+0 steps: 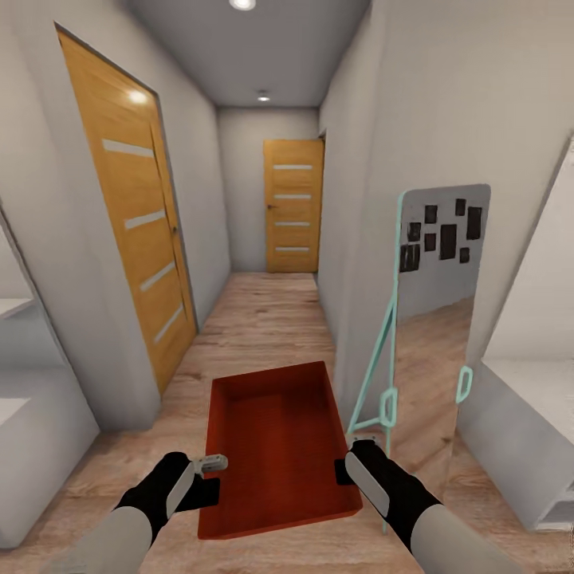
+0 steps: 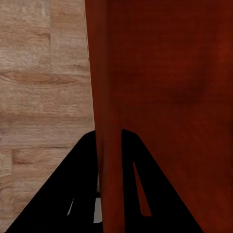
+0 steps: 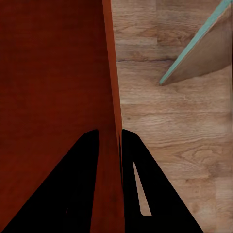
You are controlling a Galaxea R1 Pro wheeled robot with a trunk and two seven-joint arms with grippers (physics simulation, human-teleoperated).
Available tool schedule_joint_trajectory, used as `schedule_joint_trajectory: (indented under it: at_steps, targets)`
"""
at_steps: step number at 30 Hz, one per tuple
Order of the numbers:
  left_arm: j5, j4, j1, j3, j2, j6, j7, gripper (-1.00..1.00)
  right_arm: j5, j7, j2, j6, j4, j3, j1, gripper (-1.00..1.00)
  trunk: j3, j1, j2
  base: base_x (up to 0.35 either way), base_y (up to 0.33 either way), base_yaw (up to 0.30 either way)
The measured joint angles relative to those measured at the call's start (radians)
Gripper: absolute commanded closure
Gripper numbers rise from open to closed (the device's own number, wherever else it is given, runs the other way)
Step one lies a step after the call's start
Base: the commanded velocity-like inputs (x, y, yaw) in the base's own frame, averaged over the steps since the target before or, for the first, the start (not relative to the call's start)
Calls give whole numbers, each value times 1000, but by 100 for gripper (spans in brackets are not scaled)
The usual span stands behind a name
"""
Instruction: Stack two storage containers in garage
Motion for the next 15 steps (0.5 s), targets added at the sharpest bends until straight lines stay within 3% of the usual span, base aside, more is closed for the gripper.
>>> schedule_joint_trajectory:
  at_steps: [8,15]
  targets:
    - [0,0,0,0,0,0,0,100,-1,0,0,0,0,1,0,100,4,0,0,304,193,-239]
    - [0,-1,0,0,0,1,0,100,-1,0,0,-1,1,1,0,100,5,0,0,283,228,-8]
